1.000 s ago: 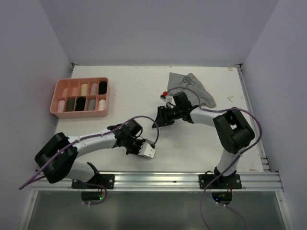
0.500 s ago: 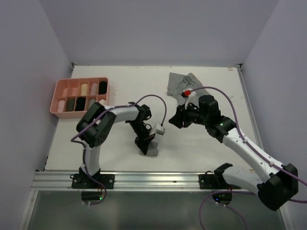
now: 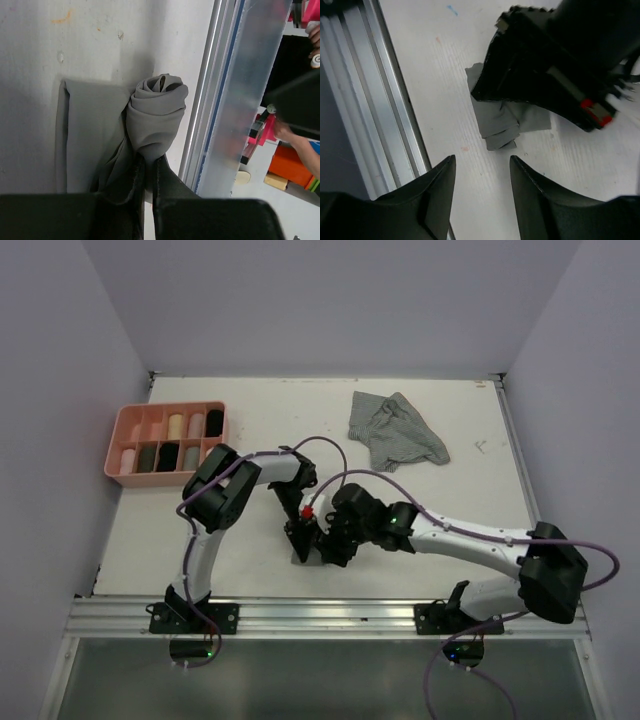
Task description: Roll the underwear
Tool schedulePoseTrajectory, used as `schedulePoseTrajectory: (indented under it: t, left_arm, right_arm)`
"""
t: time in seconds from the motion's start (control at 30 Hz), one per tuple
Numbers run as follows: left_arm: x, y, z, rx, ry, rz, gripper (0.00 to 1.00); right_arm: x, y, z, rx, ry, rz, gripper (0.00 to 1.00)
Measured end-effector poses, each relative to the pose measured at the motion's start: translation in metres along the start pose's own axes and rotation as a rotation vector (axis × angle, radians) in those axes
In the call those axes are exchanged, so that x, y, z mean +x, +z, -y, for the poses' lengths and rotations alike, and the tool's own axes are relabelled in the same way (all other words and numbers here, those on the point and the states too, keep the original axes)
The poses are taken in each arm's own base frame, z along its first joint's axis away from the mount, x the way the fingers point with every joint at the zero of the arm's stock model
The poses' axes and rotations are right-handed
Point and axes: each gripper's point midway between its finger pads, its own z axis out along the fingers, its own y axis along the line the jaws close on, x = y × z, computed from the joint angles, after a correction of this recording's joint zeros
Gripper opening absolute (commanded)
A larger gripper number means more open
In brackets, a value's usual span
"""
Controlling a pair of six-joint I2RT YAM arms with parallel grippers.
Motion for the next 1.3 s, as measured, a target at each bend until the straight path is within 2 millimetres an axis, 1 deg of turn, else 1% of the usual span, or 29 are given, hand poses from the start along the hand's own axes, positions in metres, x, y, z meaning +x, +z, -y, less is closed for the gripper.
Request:
schedulePoseTrajectory:
  t: [0.1,0.2,0.27,0.4,0.5,0.63,0.7,0.8,0.83,0.87,0.9,1.0,1.03,1.07,1.1,1.13,1.17,1.2,1.27,1.3]
  left_arm:
    - [0.001,0.001,0.0,0.004,-0.013,-0.004,0.1]
    - [0.001,0.001,0.0,0.004,-0.024,-0.005,0.11]
    - [0.001,0.001,0.0,0.004,-0.029,-0.005,0.12]
    - [0.001,0.001,0.0,0.004,-0.033,-0.005,0.17]
    - [0.001,0.001,0.0,0.004,-0.035,-0.006,0.19]
    - [0.001,0.001,-0.001,0.007,-0.053,-0.005,0.2]
    - [0.001,0.001,-0.001,0.011,-0.062,-0.002,0.2]
    - [0.002,0.0,-0.001,0.016,-0.076,0.0,0.22]
    - [0.003,0.0,-0.001,0.018,-0.08,-0.001,0.23]
    - [0.004,-0.001,-0.001,0.018,-0.083,0.0,0.26]
    - [0.005,-0.002,-0.001,0.017,-0.089,-0.001,0.27]
    - [0.007,-0.007,-0.002,0.014,-0.105,0.012,0.29]
    - [0.007,-0.008,-0.002,0.008,-0.101,0.02,0.31]
    - [0.007,-0.012,-0.002,-0.004,-0.093,0.029,0.36]
    - [0.006,-0.017,-0.005,-0.03,-0.075,0.04,0.38]
    - [0.003,-0.024,-0.007,-0.059,-0.055,0.059,0.4]
    - [-0.001,-0.032,-0.011,-0.093,-0.029,0.085,0.45]
    - [-0.006,-0.043,-0.015,-0.135,0.001,0.119,0.47]
    - [-0.024,-0.075,-0.026,-0.235,0.074,0.217,0.51]
    - [-0.035,-0.097,-0.031,-0.293,0.113,0.274,0.54]
  right_arm:
    - [0.022,0.028,-0.005,-0.004,-0.091,-0.103,0.54]
    - [0.036,0.047,-0.004,0.0,-0.16,-0.157,0.56]
    - [0.036,0.055,-0.002,0.011,-0.194,-0.159,0.57]
    - [0.027,0.066,0.001,0.035,-0.25,-0.122,0.57]
    - [0.025,0.074,0.0,0.037,-0.274,-0.111,0.56]
    - [0.034,0.084,-0.002,0.024,-0.288,-0.135,0.53]
    - [0.041,0.09,-0.003,0.018,-0.295,-0.145,0.5]
    - [0.042,0.095,-0.001,0.022,-0.311,-0.135,0.28]
    - [0.04,0.096,-0.001,0.023,-0.314,-0.128,0.12]
    - [0.039,0.097,-0.001,0.021,-0.317,-0.122,0.05]
    - [0.039,0.097,-0.002,0.02,-0.316,-0.118,0.0]
    - [0.036,0.099,-0.003,0.018,-0.313,-0.1,0.0]
    - [0.036,0.1,-0.003,0.016,-0.312,-0.096,0.0]
    - [0.034,0.102,-0.004,0.015,-0.312,-0.088,0.0]
    - [0.032,0.104,-0.004,0.013,-0.313,-0.078,0.0]
    - [0.03,0.106,-0.005,0.008,-0.312,-0.068,0.0]
    - [0.029,0.108,-0.005,0.004,-0.307,-0.058,0.0]
    - [0.026,0.11,-0.005,0.001,-0.303,-0.046,0.0]
    - [0.022,0.115,-0.01,-0.026,-0.297,-0.02,0.0]
    - [0.021,0.118,-0.013,-0.04,-0.293,-0.009,0.0]
